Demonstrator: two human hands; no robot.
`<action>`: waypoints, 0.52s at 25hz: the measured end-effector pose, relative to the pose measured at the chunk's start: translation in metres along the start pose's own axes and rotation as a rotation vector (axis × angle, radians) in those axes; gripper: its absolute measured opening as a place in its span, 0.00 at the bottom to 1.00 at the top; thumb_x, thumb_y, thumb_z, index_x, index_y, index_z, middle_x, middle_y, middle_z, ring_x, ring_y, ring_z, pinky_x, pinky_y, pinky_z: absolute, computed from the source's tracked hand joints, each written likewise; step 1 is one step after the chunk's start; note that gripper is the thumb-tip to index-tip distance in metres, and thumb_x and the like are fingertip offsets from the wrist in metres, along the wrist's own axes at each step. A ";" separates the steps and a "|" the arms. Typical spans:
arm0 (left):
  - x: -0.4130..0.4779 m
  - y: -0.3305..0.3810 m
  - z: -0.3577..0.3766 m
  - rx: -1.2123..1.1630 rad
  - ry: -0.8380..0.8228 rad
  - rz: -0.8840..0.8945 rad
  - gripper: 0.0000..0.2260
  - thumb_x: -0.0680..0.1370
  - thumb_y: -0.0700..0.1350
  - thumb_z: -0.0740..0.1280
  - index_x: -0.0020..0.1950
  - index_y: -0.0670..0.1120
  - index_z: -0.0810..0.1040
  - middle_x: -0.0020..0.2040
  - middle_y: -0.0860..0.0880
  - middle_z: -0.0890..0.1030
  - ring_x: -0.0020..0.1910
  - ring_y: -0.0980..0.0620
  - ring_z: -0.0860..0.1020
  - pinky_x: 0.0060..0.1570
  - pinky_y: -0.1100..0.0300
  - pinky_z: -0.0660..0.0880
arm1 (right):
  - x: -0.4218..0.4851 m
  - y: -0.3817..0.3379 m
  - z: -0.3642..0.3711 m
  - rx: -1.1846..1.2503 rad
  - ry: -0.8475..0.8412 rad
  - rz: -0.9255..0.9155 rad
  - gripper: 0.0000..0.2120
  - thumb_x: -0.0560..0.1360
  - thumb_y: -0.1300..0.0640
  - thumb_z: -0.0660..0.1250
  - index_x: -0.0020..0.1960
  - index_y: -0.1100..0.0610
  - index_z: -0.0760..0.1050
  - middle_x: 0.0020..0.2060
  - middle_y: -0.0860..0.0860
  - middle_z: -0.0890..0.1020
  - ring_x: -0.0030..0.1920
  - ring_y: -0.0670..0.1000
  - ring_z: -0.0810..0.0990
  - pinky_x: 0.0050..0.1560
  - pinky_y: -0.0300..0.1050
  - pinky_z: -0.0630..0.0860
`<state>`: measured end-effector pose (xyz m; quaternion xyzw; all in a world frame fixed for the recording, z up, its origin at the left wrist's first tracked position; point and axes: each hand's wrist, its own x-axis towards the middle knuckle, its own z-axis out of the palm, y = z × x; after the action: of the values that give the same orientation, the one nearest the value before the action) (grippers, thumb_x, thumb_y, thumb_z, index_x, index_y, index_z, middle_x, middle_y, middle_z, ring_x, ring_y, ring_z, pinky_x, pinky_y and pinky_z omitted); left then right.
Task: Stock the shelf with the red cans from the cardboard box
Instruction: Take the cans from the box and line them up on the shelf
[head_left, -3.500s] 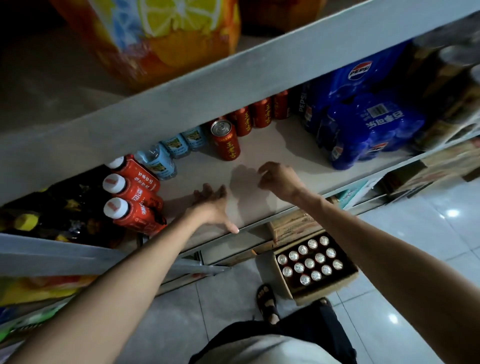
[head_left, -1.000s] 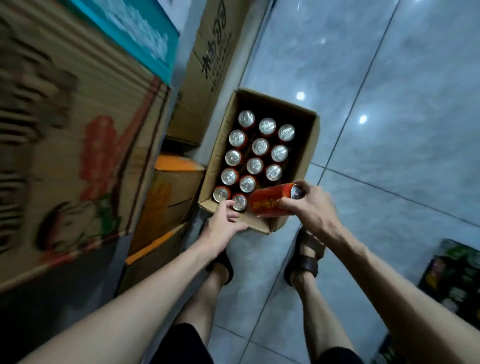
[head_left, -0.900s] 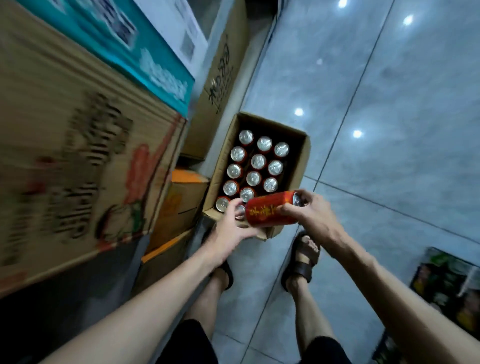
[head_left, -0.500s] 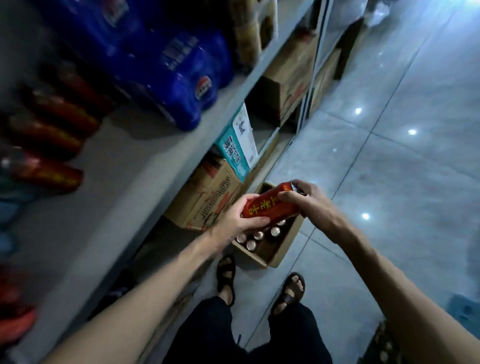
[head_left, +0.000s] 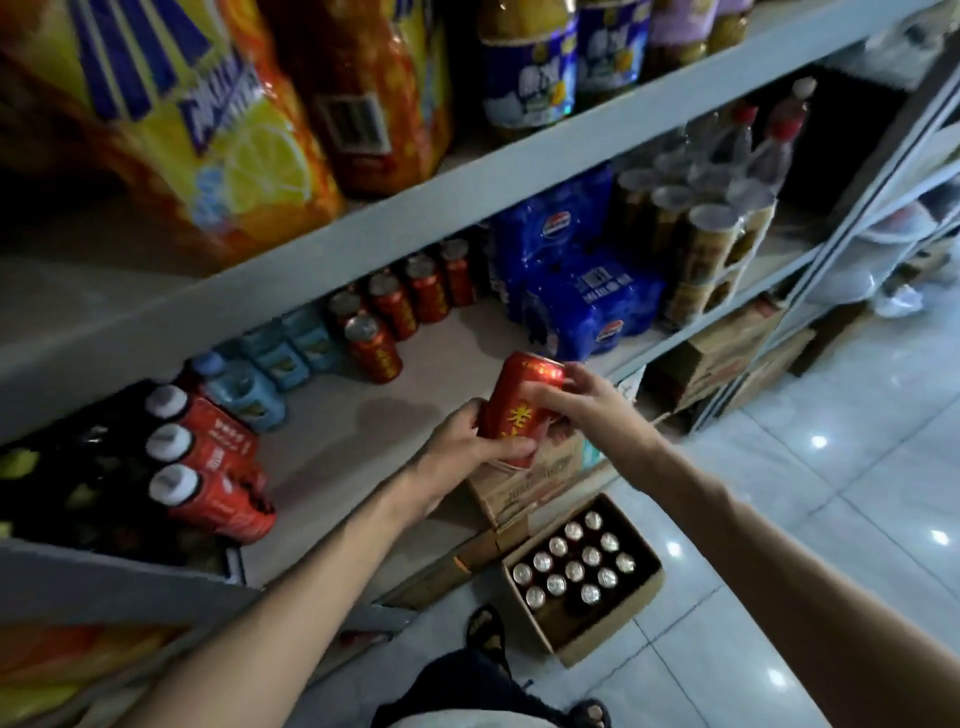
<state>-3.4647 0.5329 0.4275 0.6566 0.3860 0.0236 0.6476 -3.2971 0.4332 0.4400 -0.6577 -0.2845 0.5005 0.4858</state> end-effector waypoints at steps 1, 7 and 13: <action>0.001 -0.004 -0.009 -0.014 0.042 -0.003 0.38 0.62 0.55 0.77 0.70 0.50 0.71 0.60 0.49 0.82 0.59 0.50 0.80 0.62 0.48 0.77 | 0.010 -0.002 0.014 0.015 -0.028 0.031 0.32 0.66 0.40 0.75 0.65 0.44 0.66 0.54 0.44 0.78 0.53 0.46 0.80 0.45 0.39 0.75; 0.030 -0.033 -0.055 0.018 0.173 -0.028 0.37 0.60 0.53 0.76 0.68 0.49 0.71 0.53 0.55 0.81 0.54 0.57 0.80 0.47 0.63 0.78 | 0.073 0.007 0.068 0.056 -0.054 0.118 0.35 0.65 0.48 0.78 0.67 0.50 0.67 0.57 0.48 0.78 0.58 0.49 0.77 0.58 0.45 0.74; 0.055 -0.050 -0.080 0.049 0.203 -0.079 0.32 0.69 0.38 0.77 0.71 0.44 0.70 0.65 0.45 0.79 0.63 0.51 0.77 0.66 0.55 0.73 | 0.124 0.025 0.083 0.006 -0.061 0.102 0.33 0.63 0.52 0.80 0.65 0.54 0.72 0.56 0.51 0.81 0.55 0.49 0.80 0.53 0.46 0.79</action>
<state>-3.4922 0.6223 0.3707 0.6507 0.4755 0.0552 0.5894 -3.3353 0.5605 0.3670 -0.6543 -0.2640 0.5454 0.4525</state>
